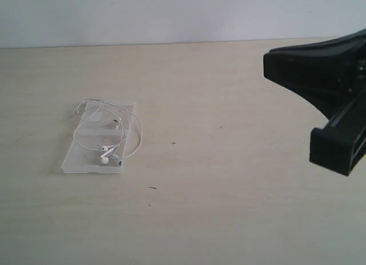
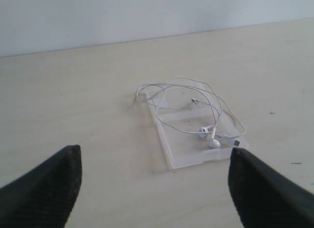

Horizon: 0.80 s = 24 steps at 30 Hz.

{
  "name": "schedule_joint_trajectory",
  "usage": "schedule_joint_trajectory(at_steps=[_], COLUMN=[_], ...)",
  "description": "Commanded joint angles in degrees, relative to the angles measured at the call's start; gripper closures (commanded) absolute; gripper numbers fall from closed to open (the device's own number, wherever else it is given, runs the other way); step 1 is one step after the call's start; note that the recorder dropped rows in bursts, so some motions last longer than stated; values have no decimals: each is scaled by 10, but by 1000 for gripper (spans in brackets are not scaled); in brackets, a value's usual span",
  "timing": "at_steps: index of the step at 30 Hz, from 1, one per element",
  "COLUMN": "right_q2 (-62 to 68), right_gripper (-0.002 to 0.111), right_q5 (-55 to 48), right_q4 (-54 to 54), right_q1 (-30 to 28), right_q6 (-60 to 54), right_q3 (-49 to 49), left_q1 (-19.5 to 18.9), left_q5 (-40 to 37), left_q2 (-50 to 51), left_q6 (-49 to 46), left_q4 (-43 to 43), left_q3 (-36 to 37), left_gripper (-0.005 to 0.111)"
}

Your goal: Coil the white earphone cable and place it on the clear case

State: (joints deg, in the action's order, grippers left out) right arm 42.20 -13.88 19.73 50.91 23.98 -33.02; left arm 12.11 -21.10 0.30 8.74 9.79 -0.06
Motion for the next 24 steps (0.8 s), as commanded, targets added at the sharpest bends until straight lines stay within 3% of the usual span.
schedule_joint_trajectory(at_steps=[1,6,19,24], right_q2=[-41,-123,-320,-373], right_gripper=[108,108,108,108], right_q5=[7,34,46,27], right_q4=[8,-3,-4,-10], right_q1=[-4,-58,-356,-426], right_q6=[-8,-8,7,22], right_q3=[30,82,188,195], left_q1=[4,4,4,4], left_q5=[0,0,0,0], left_q2=[-3,-3,-3,-3], left_q6=[1,1,1,1], left_q4=[1,1,1,1], left_q3=[1,1,1,1], left_gripper=[29,29,29,29])
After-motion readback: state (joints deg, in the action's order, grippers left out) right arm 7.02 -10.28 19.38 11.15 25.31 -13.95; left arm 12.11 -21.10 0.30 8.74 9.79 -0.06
